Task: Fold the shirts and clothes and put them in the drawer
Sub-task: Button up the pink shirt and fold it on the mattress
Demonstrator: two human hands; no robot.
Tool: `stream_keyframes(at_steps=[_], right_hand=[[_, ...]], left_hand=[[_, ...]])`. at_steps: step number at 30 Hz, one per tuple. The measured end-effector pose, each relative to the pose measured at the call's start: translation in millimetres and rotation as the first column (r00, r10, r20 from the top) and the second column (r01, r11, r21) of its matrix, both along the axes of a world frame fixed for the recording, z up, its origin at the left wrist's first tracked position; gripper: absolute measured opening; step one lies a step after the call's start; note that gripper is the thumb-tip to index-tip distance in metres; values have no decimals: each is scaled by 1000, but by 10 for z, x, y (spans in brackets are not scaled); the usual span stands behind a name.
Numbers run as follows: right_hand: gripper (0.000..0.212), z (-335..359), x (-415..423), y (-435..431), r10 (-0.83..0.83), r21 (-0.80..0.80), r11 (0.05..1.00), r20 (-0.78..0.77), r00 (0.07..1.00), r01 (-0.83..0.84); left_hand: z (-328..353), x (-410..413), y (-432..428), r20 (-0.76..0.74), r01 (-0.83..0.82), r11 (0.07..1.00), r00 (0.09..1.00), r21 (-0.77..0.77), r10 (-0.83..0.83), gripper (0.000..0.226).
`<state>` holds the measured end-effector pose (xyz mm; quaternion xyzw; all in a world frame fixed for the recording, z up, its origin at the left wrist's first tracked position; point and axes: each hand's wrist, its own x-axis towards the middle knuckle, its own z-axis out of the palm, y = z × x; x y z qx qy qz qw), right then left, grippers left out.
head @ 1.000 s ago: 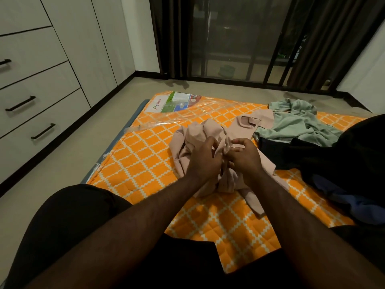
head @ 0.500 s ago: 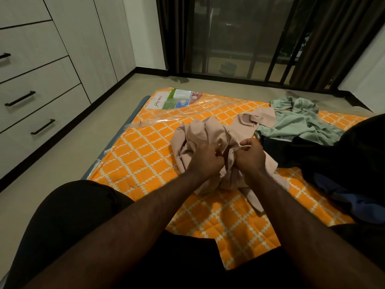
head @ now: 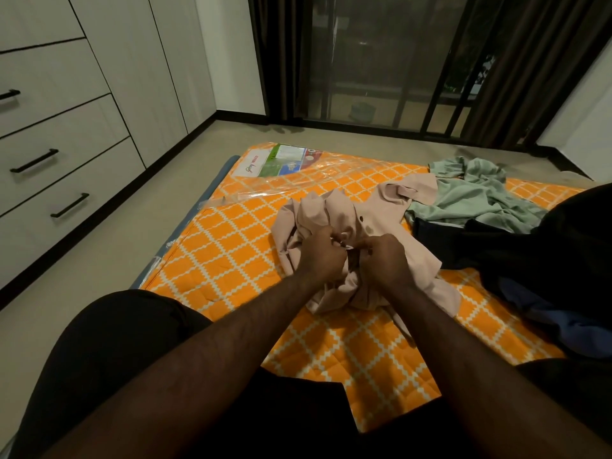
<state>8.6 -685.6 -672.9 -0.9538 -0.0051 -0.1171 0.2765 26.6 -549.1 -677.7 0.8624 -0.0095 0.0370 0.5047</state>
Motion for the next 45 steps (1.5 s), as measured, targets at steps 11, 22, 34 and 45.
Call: stream_keyframes(at_steps=[11,22,34,45], right_hand=[[34,229,-66,-28,-107,292,938,-271,957,188],[16,286,-155,52,-184,279,949,108,977,147],[12,173,-119,29,-115,256,963,84,990,90],[12,173,-123,-1,-92,244,968,110,990,63]], left_hand=[[-14,-41,-49,-47,43,990,998,-137,-50,19],[-1,-84,19,123,74,997,990,3,-74,29],[-1,-27,41,0,256,959,966,-117,-258,21],[-59,15,49,41,189,953,982,-236,-185,15]])
